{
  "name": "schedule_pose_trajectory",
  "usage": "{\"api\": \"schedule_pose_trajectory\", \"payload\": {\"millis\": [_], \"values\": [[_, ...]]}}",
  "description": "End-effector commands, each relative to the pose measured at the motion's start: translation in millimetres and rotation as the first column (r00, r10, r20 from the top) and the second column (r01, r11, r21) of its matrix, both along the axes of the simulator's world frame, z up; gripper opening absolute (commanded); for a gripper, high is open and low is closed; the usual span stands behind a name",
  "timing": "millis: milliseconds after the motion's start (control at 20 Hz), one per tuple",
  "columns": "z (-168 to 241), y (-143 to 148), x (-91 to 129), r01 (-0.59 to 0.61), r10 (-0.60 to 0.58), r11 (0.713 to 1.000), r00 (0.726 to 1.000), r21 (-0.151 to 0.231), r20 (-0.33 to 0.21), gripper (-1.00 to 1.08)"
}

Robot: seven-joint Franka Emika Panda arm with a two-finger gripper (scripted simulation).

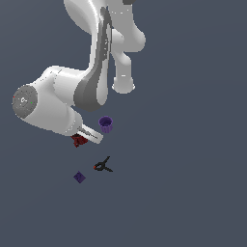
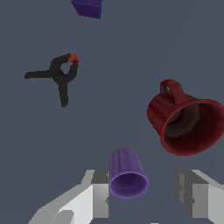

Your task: Pick up a designated object from a clutter of objects.

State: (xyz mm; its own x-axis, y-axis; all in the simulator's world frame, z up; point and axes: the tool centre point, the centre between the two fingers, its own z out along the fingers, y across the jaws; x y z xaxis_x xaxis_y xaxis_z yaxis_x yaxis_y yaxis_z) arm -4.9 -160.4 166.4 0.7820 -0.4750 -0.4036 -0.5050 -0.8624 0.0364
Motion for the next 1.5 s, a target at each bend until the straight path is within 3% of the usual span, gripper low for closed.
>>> {"api": "schedule_pose_trajectory", "payload": {"millis": [0, 300, 550, 1450], "values": [[-18.5, -14.2, -6.4, 0.053, -0.053, 0.999, 0.997, 0.007, -0.052, 0.28], [-50.3, -37.3, -20.3, 0.142, -0.139, 0.990, 0.980, 0.013, -0.142, 0.28], [-64.6, -47.2, -27.5, 0.181, -0.175, 0.983, 0.968, 0.012, -0.182, 0.28], [-90.0, -41.6, -43.5, 0.190, -0.184, 0.982, 0.964, 0.012, -0.192, 0.28]]}}
